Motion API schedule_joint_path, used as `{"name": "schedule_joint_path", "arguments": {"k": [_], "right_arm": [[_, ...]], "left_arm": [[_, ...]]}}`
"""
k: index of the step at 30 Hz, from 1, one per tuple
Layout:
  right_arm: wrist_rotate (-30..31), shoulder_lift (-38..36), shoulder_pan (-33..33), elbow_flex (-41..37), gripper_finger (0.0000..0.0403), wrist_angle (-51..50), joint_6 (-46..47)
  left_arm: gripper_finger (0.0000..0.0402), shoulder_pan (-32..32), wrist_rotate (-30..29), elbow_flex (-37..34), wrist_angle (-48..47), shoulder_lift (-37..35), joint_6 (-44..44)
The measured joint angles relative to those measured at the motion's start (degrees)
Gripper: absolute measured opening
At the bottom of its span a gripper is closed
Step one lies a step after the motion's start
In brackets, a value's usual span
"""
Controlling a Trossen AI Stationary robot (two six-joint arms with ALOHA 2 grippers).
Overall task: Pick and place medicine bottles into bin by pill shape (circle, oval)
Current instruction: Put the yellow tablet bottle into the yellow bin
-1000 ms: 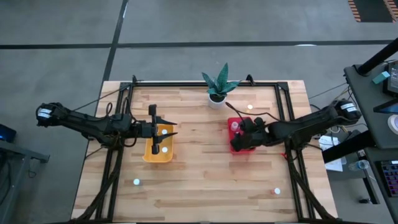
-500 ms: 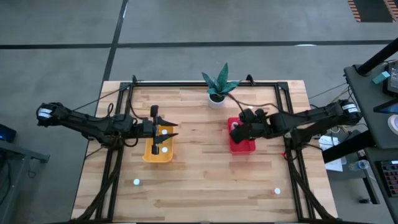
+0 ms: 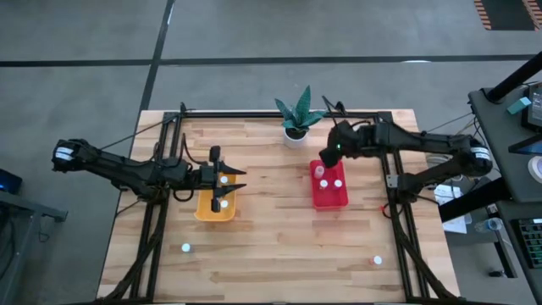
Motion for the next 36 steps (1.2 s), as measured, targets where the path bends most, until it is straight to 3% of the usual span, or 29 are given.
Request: {"name": "schedule_joint_path", "arguments": {"k": [9,17,36], "right_arm": [[-5.4,0.0,-10.5,-1.8,0.0245,0.0,-4.6],[-6.2,0.6,-17.3,-3.9,0.0242,0.4,-7.5],[-7.4,11.0,-19.9,-4.3,0.0237,3.4,-11.3]], "left_arm": [[0.0138,0.0,0.0,0.0,0.0,-0.3,0.2],[0.0138,0.0,0.0,-0.1,0.0,-0.2,0.2],[0.0138,0.0,0.0,-0.2,0.0,-0.3,0.2]]}}
